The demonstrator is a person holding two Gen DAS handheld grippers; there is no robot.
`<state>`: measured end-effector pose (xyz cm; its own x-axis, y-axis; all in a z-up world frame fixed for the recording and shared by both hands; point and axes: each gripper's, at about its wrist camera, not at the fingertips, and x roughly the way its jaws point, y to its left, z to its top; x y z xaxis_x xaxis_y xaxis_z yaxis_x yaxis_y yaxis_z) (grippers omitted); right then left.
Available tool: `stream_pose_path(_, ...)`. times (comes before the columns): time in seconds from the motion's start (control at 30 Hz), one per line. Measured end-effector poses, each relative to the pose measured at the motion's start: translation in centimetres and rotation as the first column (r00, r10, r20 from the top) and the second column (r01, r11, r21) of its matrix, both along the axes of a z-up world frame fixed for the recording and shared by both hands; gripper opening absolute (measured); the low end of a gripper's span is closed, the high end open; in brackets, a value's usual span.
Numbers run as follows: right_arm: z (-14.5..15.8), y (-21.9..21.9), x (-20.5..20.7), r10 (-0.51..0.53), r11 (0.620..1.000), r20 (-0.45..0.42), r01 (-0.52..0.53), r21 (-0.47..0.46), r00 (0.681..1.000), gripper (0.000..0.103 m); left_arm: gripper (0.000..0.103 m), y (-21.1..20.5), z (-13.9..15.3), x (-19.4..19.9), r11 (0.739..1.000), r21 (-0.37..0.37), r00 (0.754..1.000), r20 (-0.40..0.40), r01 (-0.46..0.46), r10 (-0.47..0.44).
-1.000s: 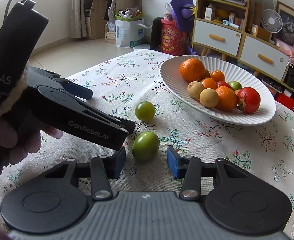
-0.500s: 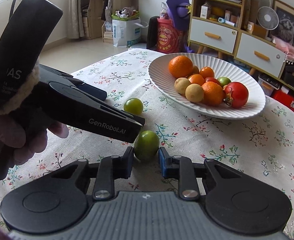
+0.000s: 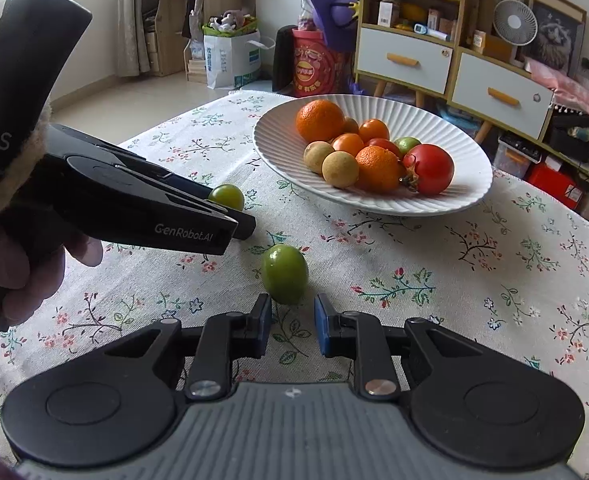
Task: Organize fruits
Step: 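Grasp a green plum with the left gripper while the right gripper grasps the other green plum, then carry both green plums into the white bowl and open both grippers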
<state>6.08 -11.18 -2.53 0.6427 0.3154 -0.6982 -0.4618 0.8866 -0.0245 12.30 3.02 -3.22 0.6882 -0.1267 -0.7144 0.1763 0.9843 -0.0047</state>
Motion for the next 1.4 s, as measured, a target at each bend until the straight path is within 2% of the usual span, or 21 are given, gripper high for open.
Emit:
stream_pose_path(0.07, 0.1, -0.1, 0.0, -0.002, 1.0, -0.003, 0.002, 0.004, 1.0, 0.018, 0.021, -0.2, 0.1, 0.0, 1.0, 0.002, 1.0, -0.004, 0.006, -0.006)
stream_pose_path(0.2, 0.1, -0.4, 0.2, -0.012, 1.0, -0.009, 0.012, 0.006, 1.0, 0.018, 0.02, -0.3, 0.1, -0.2, 1.0, 0.003, 1.0, -0.012, 0.008, -0.008)
stream_pose_path(0.37, 0.1, -0.4, 0.5, -0.021, 1.0, -0.02, 0.022, 0.017, 1.0, 0.03, 0.02, -0.2, 0.2, -0.2, 1.0, 0.005, 1.0, -0.016, 0.008, -0.008)
stream_pose_path(0.5, 0.4, 0.5, 0.8, 0.001, 0.999, -0.017, 0.0, 0.037, 1.0, 0.032, 0.02, 0.0, 0.2, -0.2, 1.0, 0.013, 1.0, -0.015, 0.001, -0.001)
stream_pose_path(0.57, 0.5, 1.1, 0.9, 0.011, 0.999, -0.009, -0.011, 0.037, 1.0, 0.032, 0.02, 0.1, 0.2, -0.3, 1.0, 0.012, 1.0, -0.015, 0.001, -0.001)
stream_pose_path(0.63, 0.5, 1.4, 1.1, 0.019, 0.999, -0.005, -0.019, 0.034, 1.0, 0.026, 0.02, 0.1, 0.2, -0.3, 1.0, 0.015, 1.0, -0.015, 0.002, -0.002)
stream_pose_path(1.07, 1.4, 0.7, 0.7, 0.019, 0.999, 0.011, -0.02, 0.05, 1.0, 0.026, 0.019, 0.7, 0.9, -0.7, 1.0, 0.01, 1.0, -0.007, 0.007, -0.007)
stream_pose_path(1.4, 3.6, -1.5, 1.4, -0.053, 0.993, 0.054, 0.047, 0.109, 0.997, 0.026, 0.019, 2.4, 3.6, -1.2, 0.998, -0.057, 0.999, 0.044, -0.029, 0.032)
